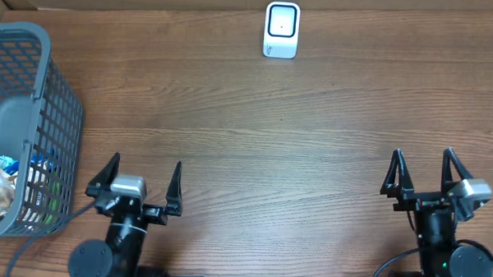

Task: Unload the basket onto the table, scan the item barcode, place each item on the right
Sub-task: 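Raise both arms, swing the left gripper toward the basket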

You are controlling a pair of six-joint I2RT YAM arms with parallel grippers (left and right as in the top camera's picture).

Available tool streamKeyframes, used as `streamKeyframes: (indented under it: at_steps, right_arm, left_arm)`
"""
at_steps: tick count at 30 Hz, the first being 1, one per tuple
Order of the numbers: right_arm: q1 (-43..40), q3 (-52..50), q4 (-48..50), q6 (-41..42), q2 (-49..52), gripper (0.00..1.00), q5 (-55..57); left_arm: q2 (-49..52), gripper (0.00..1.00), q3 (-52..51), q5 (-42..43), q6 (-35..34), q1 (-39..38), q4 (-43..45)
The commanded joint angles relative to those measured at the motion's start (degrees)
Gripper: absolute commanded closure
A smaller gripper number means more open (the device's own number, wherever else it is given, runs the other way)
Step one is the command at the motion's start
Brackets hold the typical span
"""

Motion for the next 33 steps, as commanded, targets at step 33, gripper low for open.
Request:
streamKeyframes:
  at_steps: [33]
  right_arm:
    - [-0.17,60.50,-38.25,0.74,60.59,0.00,-15.52]
  left_arm:
    - [69.35,0.01,64.92,29.09,-1.86,0.28,-47.32]
